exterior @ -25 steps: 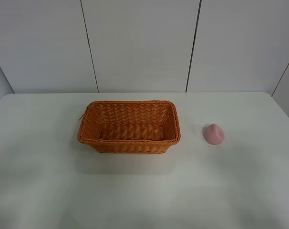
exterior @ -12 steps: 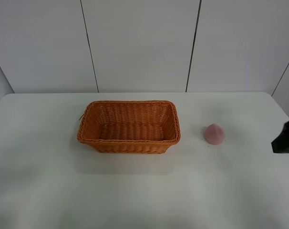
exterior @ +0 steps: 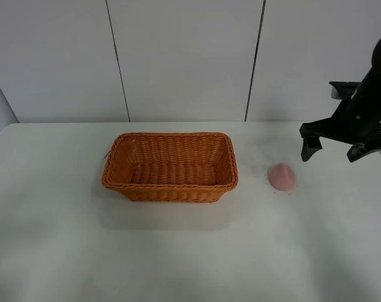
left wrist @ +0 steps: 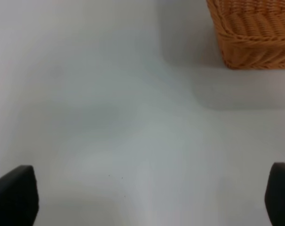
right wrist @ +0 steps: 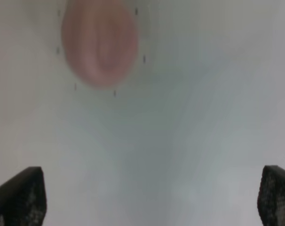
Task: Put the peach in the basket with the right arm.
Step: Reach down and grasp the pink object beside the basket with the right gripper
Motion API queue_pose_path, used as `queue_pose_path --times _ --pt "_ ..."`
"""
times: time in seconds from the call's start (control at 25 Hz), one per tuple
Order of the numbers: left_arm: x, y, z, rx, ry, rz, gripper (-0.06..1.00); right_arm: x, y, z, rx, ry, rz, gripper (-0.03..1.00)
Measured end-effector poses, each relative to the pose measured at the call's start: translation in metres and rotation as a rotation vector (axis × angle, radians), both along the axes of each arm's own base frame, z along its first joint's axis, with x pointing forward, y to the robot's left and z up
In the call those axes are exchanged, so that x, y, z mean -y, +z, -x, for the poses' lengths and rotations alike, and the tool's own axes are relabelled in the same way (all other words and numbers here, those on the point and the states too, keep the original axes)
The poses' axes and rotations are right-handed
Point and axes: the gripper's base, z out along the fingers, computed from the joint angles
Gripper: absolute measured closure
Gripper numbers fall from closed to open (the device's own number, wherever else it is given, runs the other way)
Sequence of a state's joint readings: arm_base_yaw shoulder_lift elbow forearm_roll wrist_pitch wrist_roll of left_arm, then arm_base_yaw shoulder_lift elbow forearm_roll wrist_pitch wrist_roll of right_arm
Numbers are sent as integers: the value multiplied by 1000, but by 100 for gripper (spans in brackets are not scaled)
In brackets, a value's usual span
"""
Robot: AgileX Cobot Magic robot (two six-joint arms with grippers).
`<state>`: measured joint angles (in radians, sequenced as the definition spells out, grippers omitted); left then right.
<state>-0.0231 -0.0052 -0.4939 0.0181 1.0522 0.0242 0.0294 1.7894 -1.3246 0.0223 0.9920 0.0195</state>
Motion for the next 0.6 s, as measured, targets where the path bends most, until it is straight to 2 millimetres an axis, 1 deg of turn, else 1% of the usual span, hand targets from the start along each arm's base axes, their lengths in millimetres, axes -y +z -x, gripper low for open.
queue_pose_path --times 0.12,0.2,0.4,0.48,0.6 --pt "0 0 0 0 0 0 -4 -2 -14 -28 -23 4 1 27" --pt "0 0 0 0 0 0 -4 -7 -23 -38 -52 20 8 27" --pt "0 0 0 0 0 0 -4 -35 -36 -48 -49 94 10 27" --pt "0 0 0 0 0 0 -4 -40 -40 -50 -41 104 5 27" --pt "0 0 0 0 0 0 -4 -40 -51 -53 -55 104 8 27"
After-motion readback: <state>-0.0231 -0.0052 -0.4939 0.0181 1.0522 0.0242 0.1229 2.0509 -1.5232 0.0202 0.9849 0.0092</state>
